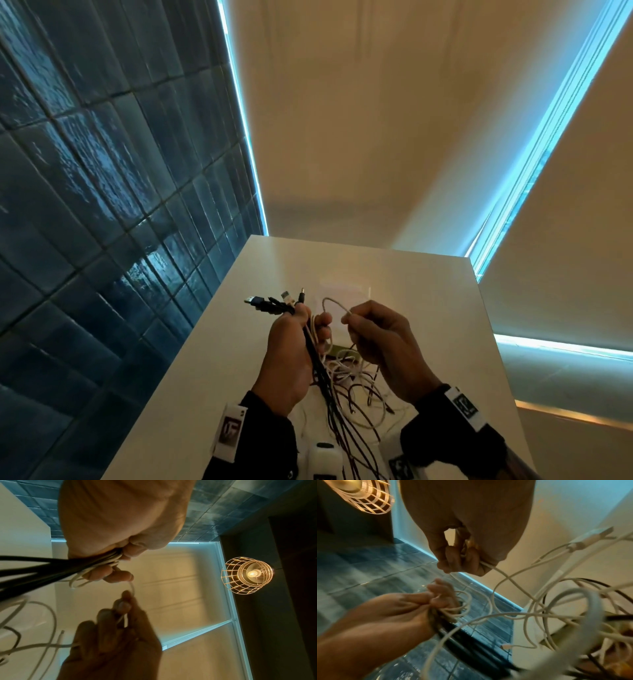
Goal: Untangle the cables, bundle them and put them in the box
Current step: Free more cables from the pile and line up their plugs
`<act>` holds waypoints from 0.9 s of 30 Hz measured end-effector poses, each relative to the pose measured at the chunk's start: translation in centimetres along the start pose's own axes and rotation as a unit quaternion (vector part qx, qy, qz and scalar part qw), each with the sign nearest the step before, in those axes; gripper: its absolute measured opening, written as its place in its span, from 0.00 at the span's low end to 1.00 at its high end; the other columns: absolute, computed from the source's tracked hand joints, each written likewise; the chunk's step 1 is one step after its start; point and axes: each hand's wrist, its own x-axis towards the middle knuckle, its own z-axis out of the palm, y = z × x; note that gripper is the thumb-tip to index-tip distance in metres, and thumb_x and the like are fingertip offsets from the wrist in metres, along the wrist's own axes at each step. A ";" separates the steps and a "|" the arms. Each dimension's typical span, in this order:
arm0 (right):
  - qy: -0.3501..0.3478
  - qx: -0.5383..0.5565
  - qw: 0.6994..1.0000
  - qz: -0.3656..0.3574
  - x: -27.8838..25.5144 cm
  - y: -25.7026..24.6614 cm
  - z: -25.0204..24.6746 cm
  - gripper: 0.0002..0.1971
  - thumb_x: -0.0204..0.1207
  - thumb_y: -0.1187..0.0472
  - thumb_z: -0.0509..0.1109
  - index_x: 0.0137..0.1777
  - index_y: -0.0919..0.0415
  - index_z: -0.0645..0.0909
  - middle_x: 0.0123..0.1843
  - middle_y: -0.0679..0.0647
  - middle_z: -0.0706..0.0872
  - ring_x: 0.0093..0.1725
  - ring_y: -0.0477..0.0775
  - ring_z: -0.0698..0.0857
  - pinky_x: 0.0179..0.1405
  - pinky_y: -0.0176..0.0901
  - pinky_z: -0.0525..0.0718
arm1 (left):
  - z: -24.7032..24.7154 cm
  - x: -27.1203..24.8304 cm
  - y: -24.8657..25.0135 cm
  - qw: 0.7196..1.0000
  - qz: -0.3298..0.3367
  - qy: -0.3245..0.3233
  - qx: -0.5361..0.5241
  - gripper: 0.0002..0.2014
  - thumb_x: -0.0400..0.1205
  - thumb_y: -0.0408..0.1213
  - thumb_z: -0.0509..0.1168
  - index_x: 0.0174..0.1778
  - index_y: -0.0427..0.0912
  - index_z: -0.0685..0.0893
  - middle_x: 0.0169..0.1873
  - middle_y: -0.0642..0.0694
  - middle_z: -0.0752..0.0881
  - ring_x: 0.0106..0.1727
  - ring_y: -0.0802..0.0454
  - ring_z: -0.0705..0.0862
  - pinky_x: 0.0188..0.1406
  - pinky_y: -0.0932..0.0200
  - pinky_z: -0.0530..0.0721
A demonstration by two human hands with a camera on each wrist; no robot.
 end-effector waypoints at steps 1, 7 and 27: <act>-0.018 0.003 1.000 -0.011 -0.5 -0.6 0.6 0.06 0.80 0.69 0.66 0.46 0.74 0.80 0.29 0.54 0.78 0.24 0.46 0.70 0.22 0.35 0.67 | 0.2 -0.1 0.0 1.000 -0.003 0.003 -0.003 0.13 0.91 0.39 0.50 0.45 0.39 0.75 0.29 0.41 0.85 0.31 0.48 0.77 0.34 0.54 0.72; -0.108 -0.044 0.993 -0.015 -2.3 0.1 1.2 0.07 0.78 0.66 0.71 0.45 0.72 0.83 0.29 0.54 0.80 0.25 0.47 0.70 0.24 0.34 0.66 | 0.4 -0.2 1.0 0.992 0.004 -0.044 -0.114 0.15 0.90 0.40 0.49 0.39 0.40 0.71 0.29 0.43 0.78 0.30 0.48 0.76 0.33 0.53 0.75; -0.013 -0.194 0.976 0.099 1.0 9.0 -6.5 0.18 0.72 0.51 0.76 0.30 0.66 0.88 0.31 0.57 0.86 0.34 0.46 0.81 0.39 0.34 0.77 | -1.1 -2.6 3.0 0.983 0.120 -0.114 -0.083 0.15 0.90 0.40 0.49 0.36 0.44 0.68 0.24 0.51 0.68 0.21 0.58 0.59 0.19 0.63 0.60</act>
